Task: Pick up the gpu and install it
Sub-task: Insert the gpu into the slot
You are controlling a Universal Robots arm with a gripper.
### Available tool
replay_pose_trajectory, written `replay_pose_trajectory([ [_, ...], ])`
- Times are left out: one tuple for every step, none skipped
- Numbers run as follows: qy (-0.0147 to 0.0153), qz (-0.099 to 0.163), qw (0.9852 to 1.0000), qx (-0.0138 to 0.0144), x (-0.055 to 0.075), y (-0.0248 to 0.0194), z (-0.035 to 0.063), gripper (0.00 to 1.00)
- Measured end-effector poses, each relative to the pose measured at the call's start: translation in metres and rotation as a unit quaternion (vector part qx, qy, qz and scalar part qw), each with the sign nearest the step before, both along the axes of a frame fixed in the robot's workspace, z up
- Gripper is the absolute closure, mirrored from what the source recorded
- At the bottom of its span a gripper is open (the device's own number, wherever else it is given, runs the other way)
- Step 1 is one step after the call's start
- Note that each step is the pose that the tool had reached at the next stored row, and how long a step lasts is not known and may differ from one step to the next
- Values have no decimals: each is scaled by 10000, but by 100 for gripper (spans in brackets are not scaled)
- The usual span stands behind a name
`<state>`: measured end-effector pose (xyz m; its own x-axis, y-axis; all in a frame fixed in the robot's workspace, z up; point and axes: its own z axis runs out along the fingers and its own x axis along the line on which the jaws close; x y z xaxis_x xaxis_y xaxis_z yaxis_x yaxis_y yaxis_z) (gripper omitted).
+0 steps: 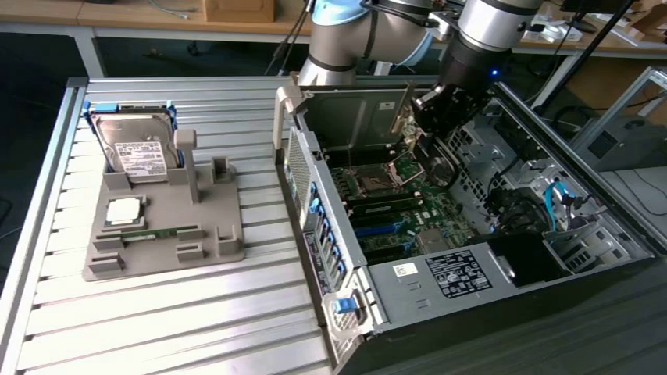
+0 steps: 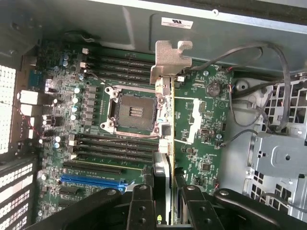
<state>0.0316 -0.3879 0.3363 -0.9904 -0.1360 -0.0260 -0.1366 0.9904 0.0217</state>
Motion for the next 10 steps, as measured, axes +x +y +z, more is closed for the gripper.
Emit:
replay_pose_trajectory([
  [0, 44, 10000, 0, 0, 0, 0, 73],
  [0, 78, 10000, 0, 0, 0, 0, 73],
  [0, 106, 9999, 0, 0, 0, 0, 73],
  [0, 154, 9999, 0, 0, 0, -1, 73],
  [0, 198, 9998, 0, 0, 0, -1, 73],
  [0, 231, 9997, 0, 0, 0, -1, 73],
  [0, 262, 9997, 0, 0, 0, -1, 73],
  [0, 310, 9995, 0, 0, 0, -2, 73],
  [0, 354, 9994, 0, 0, 0, -2, 73],
  [0, 380, 9993, 0, 0, 0, -2, 73],
])
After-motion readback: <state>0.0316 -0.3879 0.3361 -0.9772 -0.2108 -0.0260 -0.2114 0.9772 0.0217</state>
